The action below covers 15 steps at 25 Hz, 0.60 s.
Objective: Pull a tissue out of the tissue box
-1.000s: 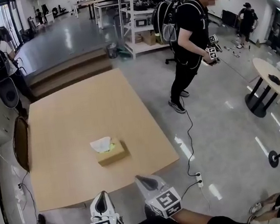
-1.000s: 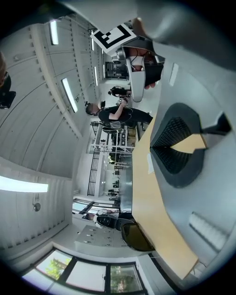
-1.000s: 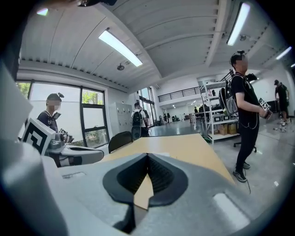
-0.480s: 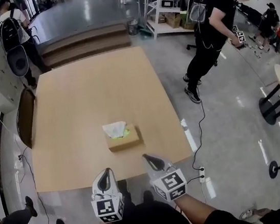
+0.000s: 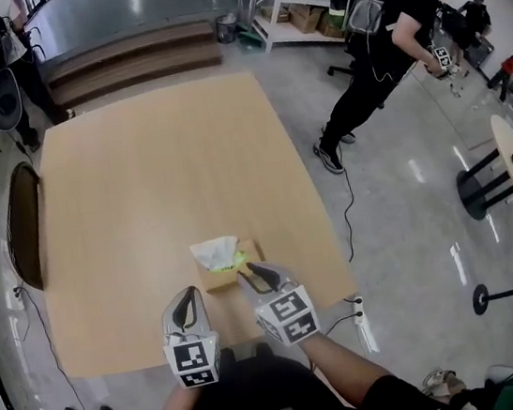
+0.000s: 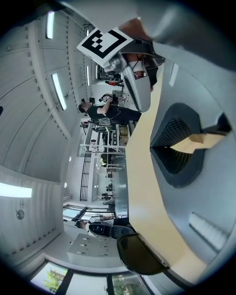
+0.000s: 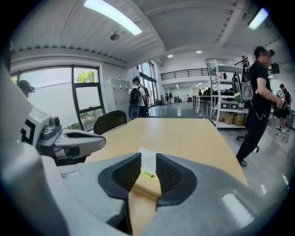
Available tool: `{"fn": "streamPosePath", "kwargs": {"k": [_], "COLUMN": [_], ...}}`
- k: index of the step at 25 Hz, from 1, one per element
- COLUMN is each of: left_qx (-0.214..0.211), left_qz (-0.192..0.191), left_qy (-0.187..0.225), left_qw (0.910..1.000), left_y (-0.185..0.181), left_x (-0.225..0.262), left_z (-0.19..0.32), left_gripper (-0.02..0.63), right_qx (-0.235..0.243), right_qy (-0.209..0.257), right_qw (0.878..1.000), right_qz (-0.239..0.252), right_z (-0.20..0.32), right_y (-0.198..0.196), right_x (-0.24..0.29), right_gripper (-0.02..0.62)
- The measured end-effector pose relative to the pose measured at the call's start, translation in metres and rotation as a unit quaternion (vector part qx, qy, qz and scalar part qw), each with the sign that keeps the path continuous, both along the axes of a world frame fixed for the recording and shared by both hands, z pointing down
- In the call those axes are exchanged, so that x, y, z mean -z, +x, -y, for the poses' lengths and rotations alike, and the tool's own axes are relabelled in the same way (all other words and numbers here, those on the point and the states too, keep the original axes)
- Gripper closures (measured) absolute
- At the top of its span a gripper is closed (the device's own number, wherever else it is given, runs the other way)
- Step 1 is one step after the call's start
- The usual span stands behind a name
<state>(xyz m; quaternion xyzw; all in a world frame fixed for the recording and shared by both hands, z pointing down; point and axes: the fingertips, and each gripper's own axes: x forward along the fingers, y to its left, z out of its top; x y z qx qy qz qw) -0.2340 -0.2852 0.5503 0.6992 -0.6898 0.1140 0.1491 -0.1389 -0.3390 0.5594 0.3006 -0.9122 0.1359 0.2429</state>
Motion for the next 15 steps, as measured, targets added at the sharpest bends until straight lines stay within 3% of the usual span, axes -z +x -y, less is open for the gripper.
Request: {"fn": "streamPosePath", "kwargs": {"k": [6,15], "left_qx": [-0.012,-0.045], "left_qz": [-0.011,-0.028], "left_qy": [-0.009,-0.035], "left_qw": [0.9998,0.998], "left_y": [-0.028,-0.027], "left_x": [-0.016,-0.04], "left_z": [0.025,0.043], "left_gripper": [0.586,0.569], "right_qx": [0.003,0.009], "right_qy": [-0.022,-0.068], "right_qw": [0.998,0.989], "right_qz": [-0.057,-0.134], "right_z": [0.021,0.022], "right_y": [-0.034,-0.042], "right_x": [-0.037,-0.082], "right_gripper": [0.475,0.435]}}
